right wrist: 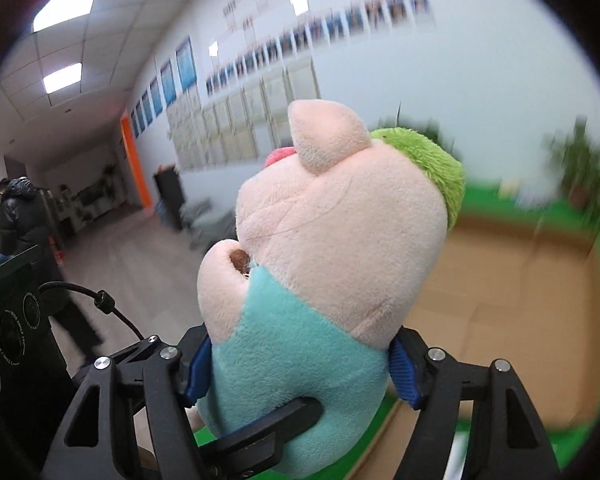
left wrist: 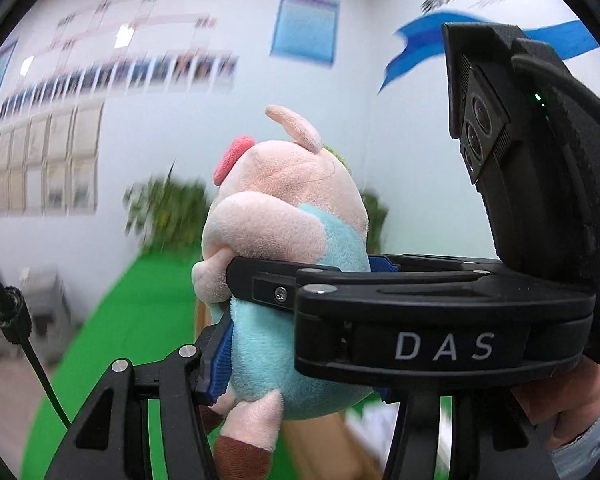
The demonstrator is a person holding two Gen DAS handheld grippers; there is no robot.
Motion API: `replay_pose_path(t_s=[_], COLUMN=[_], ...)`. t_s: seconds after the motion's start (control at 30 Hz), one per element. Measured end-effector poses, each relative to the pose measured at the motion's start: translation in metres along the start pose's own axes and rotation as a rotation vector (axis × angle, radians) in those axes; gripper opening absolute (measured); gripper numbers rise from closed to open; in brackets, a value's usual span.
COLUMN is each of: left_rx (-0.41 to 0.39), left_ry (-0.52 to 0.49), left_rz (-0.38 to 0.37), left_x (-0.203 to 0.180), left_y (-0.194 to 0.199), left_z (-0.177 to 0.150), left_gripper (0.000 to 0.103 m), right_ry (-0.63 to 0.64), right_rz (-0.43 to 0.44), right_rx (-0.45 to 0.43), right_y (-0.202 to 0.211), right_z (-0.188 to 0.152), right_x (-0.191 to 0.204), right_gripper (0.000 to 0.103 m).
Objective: Organize objects
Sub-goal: 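Carry the plush pig into the large box and release it with the left gripper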
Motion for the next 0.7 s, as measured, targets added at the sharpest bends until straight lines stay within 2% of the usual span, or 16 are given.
replay_pose_path(t_s=[0.03, 0.13, 0.23, 0.3, 0.43, 0.47, 0.63, 0.7], left_rx=[-0.020, -0.017, 0.037, 0.078, 0.166, 0.186, 0.285, 0.326], left_ry=[-0.007, 0.009, 0.052, 0.089, 0.159, 0.174, 0.232, 0.255], left_rz=[-0.014, -0.052, -0.078, -0.096, -0.123, -0.122, -0.105, -0.103], left_x=[0.000, 0.008, 0.024, 0.034, 0.069, 0.078, 0.095, 0.110], left_y=[-0.012, -0.047, -0.088, -0.117, -0.184, -0.195, -0.226, -0.228], left_z=[0.022, 0.060, 0.070, 0.068, 0.044, 0.034, -0.024, -0.058], left_gripper=[0.051, 0.051, 0.051, 0.051, 0.051, 0.051, 0.051, 0.051], right_ry=[0.009, 0.003, -0.014, -0.015, -0.019, -0.026, -0.063, -0.076], right_rz=[-0.016, -0.053, -0.075, -0.095, -0.108, -0.106, -0.081, -0.070], right_rx=[-0.018, -0.011, 0.051, 0.095, 0.180, 0.196, 0.287, 0.328], right_y=[0.002, -0.010, -0.047, -0.075, -0.114, -0.110, -0.142, -0.160], right_z=[0.016, 0.057, 0.067, 0.060, 0.030, 0.025, -0.012, -0.033], right_x=[-0.006, -0.031, -0.045, -0.049, -0.073, -0.084, -0.109, -0.115], right_gripper=[0.070, 0.070, 0.070, 0.070, 0.068, 0.067, 0.067, 0.067])
Point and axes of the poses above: each gripper's, at about its wrist camera, not at the fingertips, and y roughly against the way its jaws point, x to its left, z to its top, the point moved 4 cm from there along -y, roughly the way its jaws point, and after that the axes turned 3 degrees about -y, right-handed, at the moved point
